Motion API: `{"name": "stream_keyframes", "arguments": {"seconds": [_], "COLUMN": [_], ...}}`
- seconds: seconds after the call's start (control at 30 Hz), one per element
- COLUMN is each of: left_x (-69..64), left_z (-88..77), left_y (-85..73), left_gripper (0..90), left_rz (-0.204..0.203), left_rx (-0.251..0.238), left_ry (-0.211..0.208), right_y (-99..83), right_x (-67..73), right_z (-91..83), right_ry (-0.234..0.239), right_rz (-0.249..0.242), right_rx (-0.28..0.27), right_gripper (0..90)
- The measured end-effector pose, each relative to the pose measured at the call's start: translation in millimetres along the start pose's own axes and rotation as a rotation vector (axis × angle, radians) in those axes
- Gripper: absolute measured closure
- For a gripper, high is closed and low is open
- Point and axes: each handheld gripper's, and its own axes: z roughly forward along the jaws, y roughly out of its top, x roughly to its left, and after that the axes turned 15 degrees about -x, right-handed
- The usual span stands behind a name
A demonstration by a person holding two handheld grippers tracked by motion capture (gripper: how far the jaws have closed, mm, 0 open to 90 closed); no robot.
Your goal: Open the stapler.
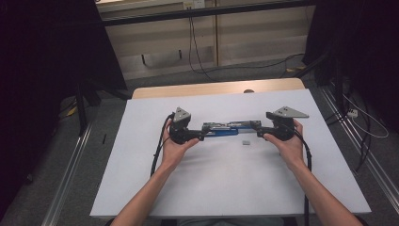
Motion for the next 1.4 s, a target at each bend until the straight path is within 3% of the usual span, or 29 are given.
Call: {"name": "stream_keyframes", "arguments": {"seconds": [0.1, 0.2, 0.37, 0.53, 0.73, 1.0, 1.13, 1.23, 1.4], "left_x": [2.4, 6.7, 11.3, 17.4, 19.2, 14.8, 14.0, 13.9, 12.7], "left_z": [-7.0, -16.2, -34.3, -53.6, -73.4, -97.8, -112.5, -123.4, -130.6], "left_y": [-3.1, -5.7, -10.4, -12.1, -14.8, -17.0, -17.6, -18.6, -21.2], "left_gripper": [4.7, 4.8, 4.8, 5.6, 6.6, 6.3, 6.3, 6.3, 6.3], "left_rz": [0.016, -0.050, 0.028, 0.006, -0.016, -0.002, -0.004, 0.002, 0.005], "left_rx": [0.001, -0.012, -0.023, -0.051, -0.030, -0.036, -0.049, -0.069, -0.071], "left_ry": [0.002, -0.011, 0.015, 0.030, 0.054, 0.061, 0.053, 0.074, 0.086], "right_y": [-0.9, -0.5, -0.8, -0.6, 1.3, 3.7, 2.0, -0.2, 0.0], "right_x": [1.3, 2.7, 3.6, 5.6, 4.0, 0.6, 2.9, 4.9, 6.5], "right_z": [-0.1, -0.3, 0.8, 0.6, -6.4, -11.2, -12.8, -13.6, -13.3], "right_ry": [-0.003, -0.007, 0.000, -0.002, -0.008, 0.004, 0.010, 0.012, 0.020], "right_rz": [-0.006, -0.013, -0.011, -0.022, -0.028, 0.002, -0.012, -0.017, -0.022], "right_rx": [0.007, -0.003, -0.006, 0.012, 0.014, -0.006, 0.013, 0.017, 0.026], "right_gripper": [13.0, 10.5, 9.2, 8.3, 8.2, 8.6, 8.5, 8.8, 8.7]}}
